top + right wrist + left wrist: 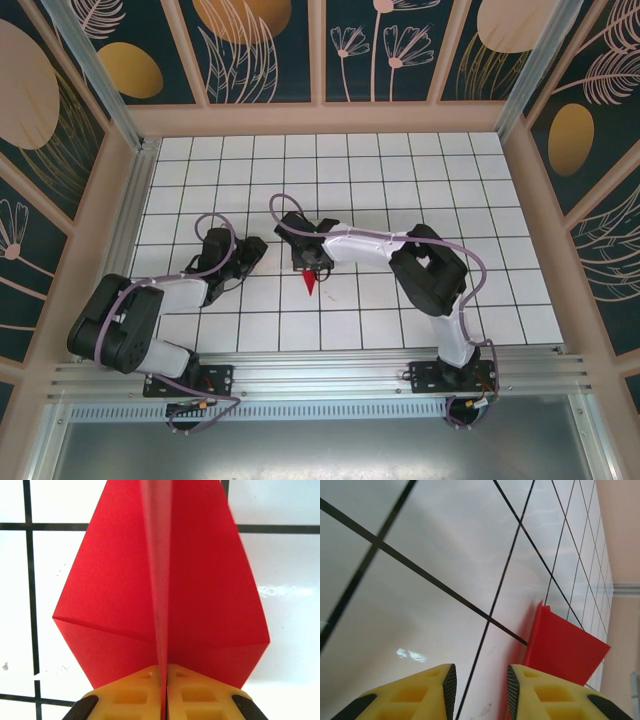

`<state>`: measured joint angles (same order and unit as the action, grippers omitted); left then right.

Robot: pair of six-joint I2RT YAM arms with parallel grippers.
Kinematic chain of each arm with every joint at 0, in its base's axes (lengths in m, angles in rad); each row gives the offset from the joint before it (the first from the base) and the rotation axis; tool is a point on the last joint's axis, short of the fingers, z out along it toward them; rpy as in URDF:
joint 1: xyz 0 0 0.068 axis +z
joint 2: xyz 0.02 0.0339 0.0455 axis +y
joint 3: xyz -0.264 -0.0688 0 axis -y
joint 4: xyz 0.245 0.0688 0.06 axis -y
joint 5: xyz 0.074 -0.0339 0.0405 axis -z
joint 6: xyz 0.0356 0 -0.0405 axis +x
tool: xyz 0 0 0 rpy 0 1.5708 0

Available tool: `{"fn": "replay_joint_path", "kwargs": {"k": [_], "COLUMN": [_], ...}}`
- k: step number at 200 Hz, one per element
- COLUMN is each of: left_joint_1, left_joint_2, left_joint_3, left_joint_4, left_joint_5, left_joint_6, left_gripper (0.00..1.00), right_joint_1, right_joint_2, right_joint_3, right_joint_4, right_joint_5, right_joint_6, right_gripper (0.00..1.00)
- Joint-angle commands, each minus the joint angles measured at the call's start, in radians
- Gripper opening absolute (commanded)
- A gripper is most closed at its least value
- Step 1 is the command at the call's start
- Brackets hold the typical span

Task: Fold a paper plane with a square sheet of paper (pick it up from the middle)
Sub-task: Move the paper plane to the center of the table.

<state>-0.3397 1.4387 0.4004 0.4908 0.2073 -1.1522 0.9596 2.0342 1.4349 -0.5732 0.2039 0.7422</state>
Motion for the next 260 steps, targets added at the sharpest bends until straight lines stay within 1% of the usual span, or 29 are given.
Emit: {"fn": "replay_joint_path", "kwargs": {"k": [1,52,92,143,177,197,218,225,241,260], "left_joint_1": [0.022,0.031,0.030,0.031,0.031,0.031,0.032,0.033,0.034,0.039], "left_joint_2": [-0.034,-0.031,-0.022,-0.012,-0.014,-0.017,-0.034,-0.040,-0.058,-0.079], "left_joint_3": [-0.015,-0.022,-0.021,-0.021,-0.019,-0.015,-0.005,0.002,0.026,0.056], "left_joint_4": [-0.065,-0.072,-0.070,-0.066,-0.066,-0.074,-0.099,-0.115,-0.160,-0.214], "left_joint_5": [-0.023,-0.026,-0.025,-0.022,-0.020,-0.023,-0.038,-0.046,-0.065,-0.086], "left_joint_6": [0.053,0.064,0.069,0.071,0.075,0.081,0.093,0.099,0.115,0.144], "left_gripper": [0.35,0.35,0.35,0.35,0.35,0.36,0.39,0.40,0.43,0.48], "right_joint_1": [0.019,0.022,0.024,0.024,0.019,-0.008,-0.054,-0.073,-0.128,-0.208], "right_joint_2": [0.036,0.072,0.093,0.101,0.047,-0.012,-0.063,-0.073,-0.093,-0.100], "right_joint_3": [0.061,0.081,0.084,0.088,0.128,0.133,0.112,0.100,0.067,0.041], "right_joint_4": [-0.127,-0.115,-0.113,-0.122,-0.136,-0.111,-0.047,-0.012,0.077,0.168], "right_joint_5": [0.107,0.060,0.057,0.079,0.146,0.183,0.225,0.222,0.153,-0.001], "right_joint_6": [-0.004,-0.021,-0.022,-0.015,-0.046,-0.096,-0.221,-0.280,-0.411,-0.530], "right_gripper": [0.12,0.19,0.20,0.10,0.06,0.05,0.05,0.05,0.05,0.05]}}
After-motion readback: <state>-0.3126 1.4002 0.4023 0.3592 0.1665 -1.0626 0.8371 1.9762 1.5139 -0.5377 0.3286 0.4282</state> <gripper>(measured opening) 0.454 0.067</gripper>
